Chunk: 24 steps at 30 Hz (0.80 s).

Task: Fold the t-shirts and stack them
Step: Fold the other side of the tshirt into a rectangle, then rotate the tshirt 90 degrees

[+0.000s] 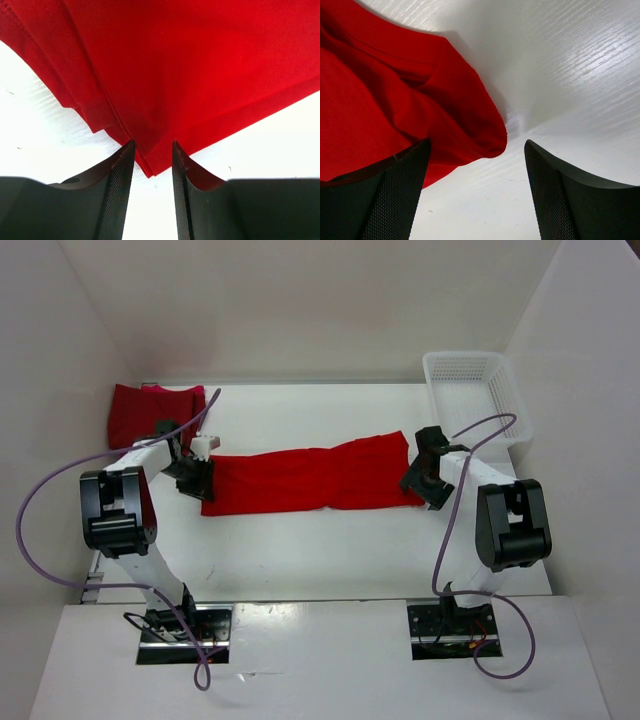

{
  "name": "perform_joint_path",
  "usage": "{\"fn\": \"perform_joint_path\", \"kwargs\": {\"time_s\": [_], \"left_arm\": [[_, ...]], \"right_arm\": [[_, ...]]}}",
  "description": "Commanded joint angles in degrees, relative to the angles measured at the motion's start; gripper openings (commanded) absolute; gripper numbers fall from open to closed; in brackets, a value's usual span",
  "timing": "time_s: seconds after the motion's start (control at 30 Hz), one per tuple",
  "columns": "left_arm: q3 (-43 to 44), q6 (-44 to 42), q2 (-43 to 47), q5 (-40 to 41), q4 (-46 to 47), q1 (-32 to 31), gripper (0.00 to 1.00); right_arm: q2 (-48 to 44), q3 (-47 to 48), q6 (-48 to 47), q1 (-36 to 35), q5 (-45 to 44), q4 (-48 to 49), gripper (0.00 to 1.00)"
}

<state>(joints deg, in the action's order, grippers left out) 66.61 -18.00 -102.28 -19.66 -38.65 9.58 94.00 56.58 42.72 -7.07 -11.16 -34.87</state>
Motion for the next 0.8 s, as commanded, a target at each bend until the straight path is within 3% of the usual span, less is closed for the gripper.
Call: {"fn": "perform_joint_path", "kwargs": {"time_s": [0.0, 0.2, 0.23, 0.4, 0.77], "left_arm": [[0.80, -0.02, -1.26, -0.82, 0.95, -0.18, 0.40], [1.51, -0.02, -3.27, -1.35, 1.48, -0.18, 0.26], [1.51, -0.02, -3.28, -1.35, 1.48, -0.18, 0.19], [0.98, -1.24, -1.79, -3.36, -0.36, -0.18, 0.03], [6.16, -12.76, 5.34, -6.36, -19.43, 0.96, 0.00]], "right_arm": [[-0.57, -0.85, -0.18, 0.39, -0.53, 2.09, 0.81], [-0.57, -0.85, -0.18, 0.39, -0.53, 2.09, 0.81], [-0.57, -0.85, -0.18, 0.39, -0.53, 2.61, 0.81], [-0.04, -0.85, -0.71, 0.39, -0.53, 2.62, 0.79], [1.01, -1.38, -0.71, 0.91, -1.06, 2.62, 0.76]]}}
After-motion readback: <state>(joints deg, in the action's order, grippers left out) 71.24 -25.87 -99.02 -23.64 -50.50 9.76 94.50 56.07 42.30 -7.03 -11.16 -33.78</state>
